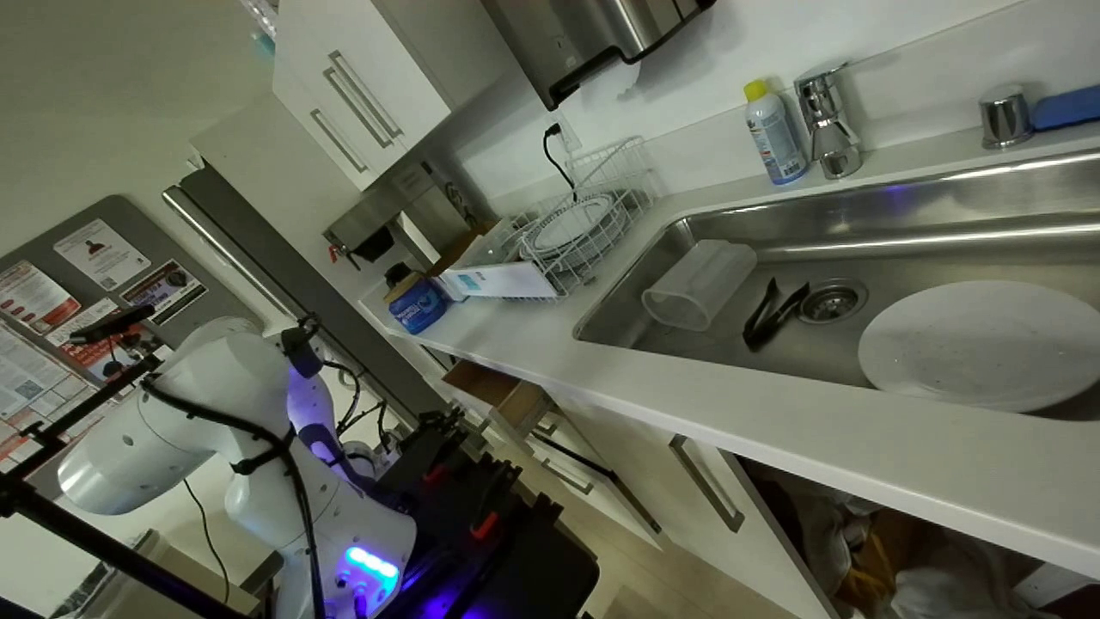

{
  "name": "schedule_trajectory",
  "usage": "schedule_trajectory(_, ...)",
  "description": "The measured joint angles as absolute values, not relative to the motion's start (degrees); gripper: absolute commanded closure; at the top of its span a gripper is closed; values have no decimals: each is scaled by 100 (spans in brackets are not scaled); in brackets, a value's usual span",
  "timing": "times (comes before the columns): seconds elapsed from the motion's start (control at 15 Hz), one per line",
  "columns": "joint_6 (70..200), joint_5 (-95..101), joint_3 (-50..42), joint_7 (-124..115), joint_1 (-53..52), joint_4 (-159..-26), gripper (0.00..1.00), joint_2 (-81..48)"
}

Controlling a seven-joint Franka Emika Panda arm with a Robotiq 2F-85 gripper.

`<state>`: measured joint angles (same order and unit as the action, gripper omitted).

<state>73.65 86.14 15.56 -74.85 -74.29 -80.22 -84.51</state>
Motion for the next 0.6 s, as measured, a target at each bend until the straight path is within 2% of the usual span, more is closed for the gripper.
schedule_trajectory(0.6, 7195, 7620, 1590, -7656, -8369, -7892, 96, -8448)
